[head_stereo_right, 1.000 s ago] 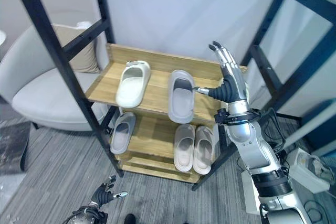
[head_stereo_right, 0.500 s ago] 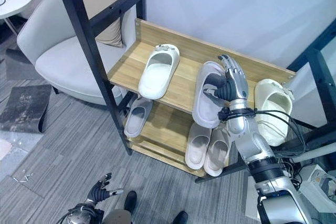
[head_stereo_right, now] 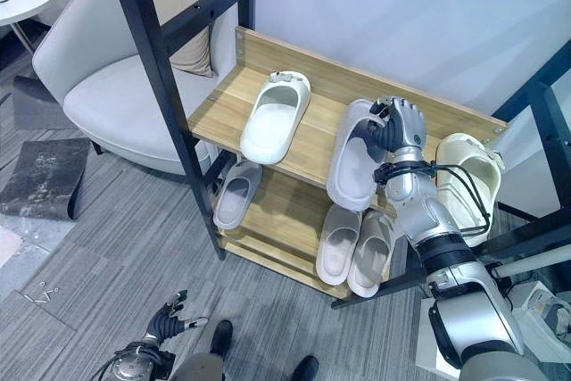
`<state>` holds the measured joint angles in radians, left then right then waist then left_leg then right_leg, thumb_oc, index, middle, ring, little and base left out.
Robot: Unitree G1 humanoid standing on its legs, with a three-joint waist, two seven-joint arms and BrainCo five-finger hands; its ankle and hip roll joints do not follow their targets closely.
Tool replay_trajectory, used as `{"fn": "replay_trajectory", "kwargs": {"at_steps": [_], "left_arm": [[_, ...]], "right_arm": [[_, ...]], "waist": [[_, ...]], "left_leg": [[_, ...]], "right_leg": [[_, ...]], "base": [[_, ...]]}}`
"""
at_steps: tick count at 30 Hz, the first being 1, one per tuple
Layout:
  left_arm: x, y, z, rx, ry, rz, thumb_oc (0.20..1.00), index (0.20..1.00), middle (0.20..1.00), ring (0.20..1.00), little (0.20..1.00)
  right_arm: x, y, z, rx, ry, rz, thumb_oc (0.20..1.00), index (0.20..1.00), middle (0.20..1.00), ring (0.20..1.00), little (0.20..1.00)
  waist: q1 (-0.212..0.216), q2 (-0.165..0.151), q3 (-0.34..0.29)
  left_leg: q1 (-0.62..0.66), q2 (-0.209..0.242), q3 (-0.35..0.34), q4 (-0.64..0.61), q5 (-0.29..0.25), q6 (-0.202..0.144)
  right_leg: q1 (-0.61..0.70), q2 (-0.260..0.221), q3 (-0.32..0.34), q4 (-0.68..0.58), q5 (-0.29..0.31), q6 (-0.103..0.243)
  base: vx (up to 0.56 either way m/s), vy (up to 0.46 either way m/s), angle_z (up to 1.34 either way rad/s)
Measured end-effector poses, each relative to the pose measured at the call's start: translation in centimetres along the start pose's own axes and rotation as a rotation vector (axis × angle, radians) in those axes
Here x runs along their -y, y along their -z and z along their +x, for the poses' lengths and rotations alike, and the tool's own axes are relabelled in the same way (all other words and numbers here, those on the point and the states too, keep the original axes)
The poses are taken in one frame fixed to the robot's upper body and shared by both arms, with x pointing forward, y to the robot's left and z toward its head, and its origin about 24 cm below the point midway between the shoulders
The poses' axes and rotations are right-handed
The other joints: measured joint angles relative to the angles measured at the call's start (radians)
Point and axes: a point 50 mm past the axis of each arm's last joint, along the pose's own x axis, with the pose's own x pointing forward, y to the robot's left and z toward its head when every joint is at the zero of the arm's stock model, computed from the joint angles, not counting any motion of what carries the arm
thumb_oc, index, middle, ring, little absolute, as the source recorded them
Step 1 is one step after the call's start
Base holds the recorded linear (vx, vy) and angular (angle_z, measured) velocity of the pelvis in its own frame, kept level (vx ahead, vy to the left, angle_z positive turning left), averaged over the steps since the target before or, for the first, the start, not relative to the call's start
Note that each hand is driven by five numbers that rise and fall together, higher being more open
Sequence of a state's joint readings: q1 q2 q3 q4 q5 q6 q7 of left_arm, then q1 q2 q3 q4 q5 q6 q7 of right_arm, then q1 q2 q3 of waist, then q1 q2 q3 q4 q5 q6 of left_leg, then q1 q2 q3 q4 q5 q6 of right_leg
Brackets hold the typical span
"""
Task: Arrange the slippers neatly on the shoe rack.
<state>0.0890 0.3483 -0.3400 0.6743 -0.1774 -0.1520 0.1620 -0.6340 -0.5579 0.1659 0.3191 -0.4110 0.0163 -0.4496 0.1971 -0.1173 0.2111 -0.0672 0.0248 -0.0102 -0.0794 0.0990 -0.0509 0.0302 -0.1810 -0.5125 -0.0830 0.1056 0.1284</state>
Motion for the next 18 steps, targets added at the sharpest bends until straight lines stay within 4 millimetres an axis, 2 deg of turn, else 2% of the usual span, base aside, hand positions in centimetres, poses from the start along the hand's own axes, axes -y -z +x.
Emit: {"fn": "replay_trajectory", "kwargs": {"at_steps": [1, 4, 6, 8, 10, 12, 13, 16, 18], "left_arm": [[0.1, 0.0, 0.0, 0.0, -0.008, -0.013, 1.0, 1.0, 1.0, 1.0, 1.0], [0.6, 0.5, -0.2, -0.029, -0.035, -0.052, 1.0, 1.0, 1.0, 1.0, 1.0], [0.7, 0.4, -0.2, -0.026, -0.04, -0.055, 1.0, 1.0, 1.0, 1.0, 1.0], [0.9, 0.4, -0.2, -0.024, -0.034, -0.057, 1.0, 1.0, 1.0, 1.0, 1.0], [1.1, 0.2, -0.2, -0.02, -0.032, -0.061, 1.0, 1.0, 1.0, 1.0, 1.0], [1.2, 0.2, -0.3, -0.019, -0.028, -0.068, 1.0, 1.0, 1.0, 1.0, 1.0], [1.4, 0.2, -0.4, -0.019, -0.024, -0.071, 1.0, 1.0, 1.0, 1.0, 1.0], [1.4, 0.5, -0.5, -0.031, -0.03, -0.077, 1.0, 1.0, 1.0, 1.0, 1.0], [1.3, 1.0, -0.8, -0.048, -0.038, -0.079, 1.0, 1.0, 1.0, 1.0, 1.0]], "right_arm": [[0.7, -1.1, -0.3, 0.021, 0.062, 0.06, 0.2, 0.2, 0.2, 0.2, 0.2], [3.1, -5.1, -3.0, 0.15, 0.235, 0.263, 0.2, 0.2, 0.2, 0.2, 0.2], [4.3, -6.6, -3.4, 0.222, 0.28, 0.304, 0.2, 0.2, 0.2, 0.2, 0.2], [5.3, -8.0, -4.2, 0.286, 0.329, 0.463, 0.2, 0.2, 0.2, 0.2, 0.2], [5.8, -8.7, -4.7, 0.323, 0.316, 0.572, 0.2, 0.2, 0.2, 0.2, 0.2], [5.8, -10.4, -5.9, 0.384, 0.231, 0.876, 0.2, 0.2, 0.2, 0.2, 0.2], [5.5, -11.9, -6.7, 0.453, 0.137, 1.043, 0.2, 0.2, 0.2, 0.2, 0.2], [4.6, -14.1, -7.9, 0.522, -0.051, 1.242, 0.2, 0.2, 0.2, 0.2, 0.2], [2.9, -16.4, -9.5, 0.584, -0.257, 1.305, 0.2, 0.2, 0.2, 0.2, 0.2]], "waist": [[0.0, 0.009, 0.002], [-0.017, 0.034, 0.0], [-0.028, 0.035, 0.0], [-0.045, 0.035, 0.0], [-0.057, 0.035, -0.001], [-0.063, 0.037, -0.001], [-0.071, 0.038, -0.002], [-0.07, 0.038, -0.005], [-0.071, 0.042, -0.014]], "left_leg": [[0.0, -0.002, -0.002, 0.0, 0.008, 0.01], [0.005, -0.005, 0.011, 0.0, 0.007, 0.014], [0.008, -0.008, 0.017, 0.0, 0.007, 0.014], [0.018, -0.007, 0.022, 0.0, 0.002, 0.012], [0.02, -0.006, 0.026, 0.0, 0.002, 0.011], [0.022, -0.001, 0.03, 0.0, 0.001, 0.01], [0.023, 0.0, 0.037, 0.0, -0.001, 0.008], [0.025, 0.002, 0.043, 0.0, -0.002, 0.007], [0.024, 0.002, 0.043, 0.0, -0.004, 0.004]], "right_leg": [[0.0, 0.0, -0.002, 0.0, 0.01, -0.014], [0.001, -0.003, 0.005, 0.0, 0.012, -0.014], [0.001, -0.003, 0.01, 0.0, 0.012, -0.014], [0.006, -0.002, 0.02, 0.0, 0.012, -0.014], [0.007, -0.002, 0.023, 0.0, 0.012, -0.014], [0.005, -0.001, 0.03, 0.0, 0.012, -0.014], [0.005, -0.001, 0.034, 0.0, 0.012, -0.014], [0.004, -0.001, 0.04, 0.0, 0.014, -0.016], [0.002, -0.001, 0.042, 0.0, 0.013, -0.014]], "base": [[0.0, 0.0, 0.0], [0.0, -0.011, -0.04], [-0.03, -0.011, -0.09], [-0.03, -0.02, -0.14], [-0.03, -0.019, -0.08], [-0.03, -0.011, -0.08], [-0.01, -0.007, -0.06], [-0.04, -0.025, -0.07], [-0.03, -0.023, -0.02]]}}
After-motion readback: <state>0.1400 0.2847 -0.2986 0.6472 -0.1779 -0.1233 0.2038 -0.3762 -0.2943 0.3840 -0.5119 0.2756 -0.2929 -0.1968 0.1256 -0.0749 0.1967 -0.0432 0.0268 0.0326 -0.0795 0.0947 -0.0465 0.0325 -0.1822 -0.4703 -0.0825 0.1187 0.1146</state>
